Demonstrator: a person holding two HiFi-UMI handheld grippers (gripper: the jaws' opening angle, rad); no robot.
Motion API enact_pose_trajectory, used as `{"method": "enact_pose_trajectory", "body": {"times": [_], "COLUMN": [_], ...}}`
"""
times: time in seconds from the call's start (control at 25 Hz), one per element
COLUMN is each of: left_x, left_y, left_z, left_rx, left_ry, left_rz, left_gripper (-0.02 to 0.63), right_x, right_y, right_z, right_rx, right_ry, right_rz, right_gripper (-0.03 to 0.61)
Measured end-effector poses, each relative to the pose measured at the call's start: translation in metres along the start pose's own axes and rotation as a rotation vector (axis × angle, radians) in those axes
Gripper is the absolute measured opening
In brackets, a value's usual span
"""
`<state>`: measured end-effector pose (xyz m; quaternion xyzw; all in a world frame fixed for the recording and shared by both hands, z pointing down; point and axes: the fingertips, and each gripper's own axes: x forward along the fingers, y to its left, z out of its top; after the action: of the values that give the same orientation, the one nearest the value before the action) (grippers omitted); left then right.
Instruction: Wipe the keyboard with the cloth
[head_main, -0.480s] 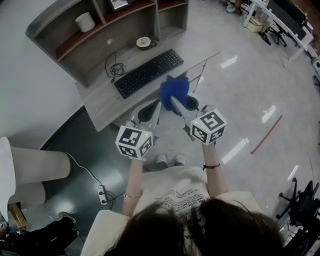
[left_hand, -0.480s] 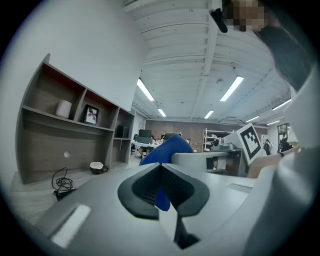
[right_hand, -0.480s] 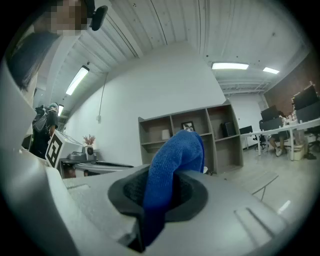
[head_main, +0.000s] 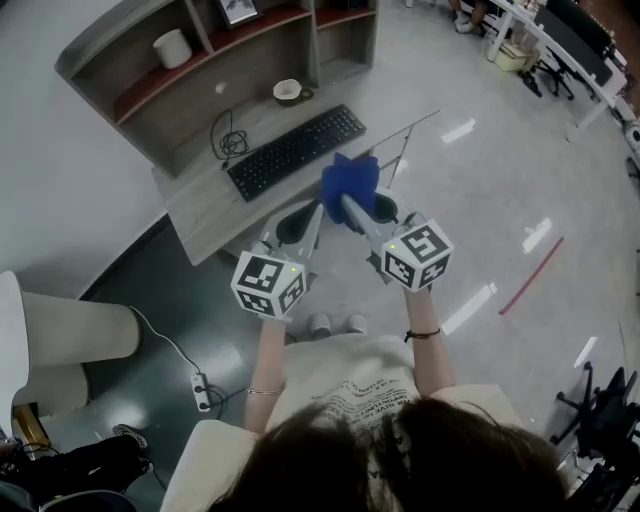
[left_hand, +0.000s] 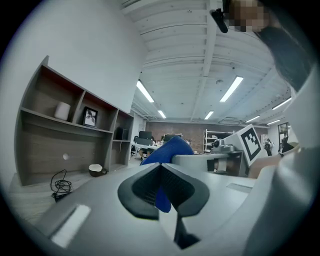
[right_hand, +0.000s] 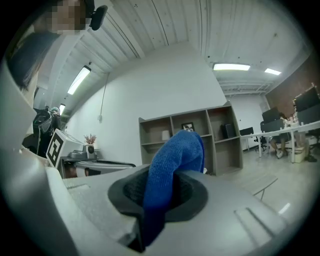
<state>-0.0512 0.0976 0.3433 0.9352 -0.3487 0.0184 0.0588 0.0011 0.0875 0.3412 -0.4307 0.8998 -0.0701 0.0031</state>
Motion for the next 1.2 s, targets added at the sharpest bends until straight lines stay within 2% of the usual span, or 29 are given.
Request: {"method": "enact_pose_trajectory", "body": {"times": [0.36, 0.72, 0.92, 1.2], "left_x": [0.01, 0.032, 0.038, 0.041], "left_y": [-0.009, -0.04, -0.045, -0.039], "left_z": [-0.004, -0.014, -0.014, -0.016], "left_rx": [-0.021, -0.037, -0.033, -0.041], "left_ry": [0.005, 0.009, 0.002, 0.015], "left_rz": [0.014, 0.019, 0.039, 0.055], "left_gripper": [0.002, 0.002, 0.002, 0.002], "right_x": [-0.013, -0.045, -0.047, -0.043], "right_y": [-0.01, -0.038, -0.042, -0.048], "right_z": [-0.001, -0.003, -0.003, -0.007], "right_rx": [0.017, 0.042, 0.028, 0.066], "right_ry": [-0.001, -0.006, -0.002, -0.007], "right_rz": [0.001, -0.02, -0.007, 0.012], "right_gripper": [0.058, 0.058, 0.058, 0.058]}}
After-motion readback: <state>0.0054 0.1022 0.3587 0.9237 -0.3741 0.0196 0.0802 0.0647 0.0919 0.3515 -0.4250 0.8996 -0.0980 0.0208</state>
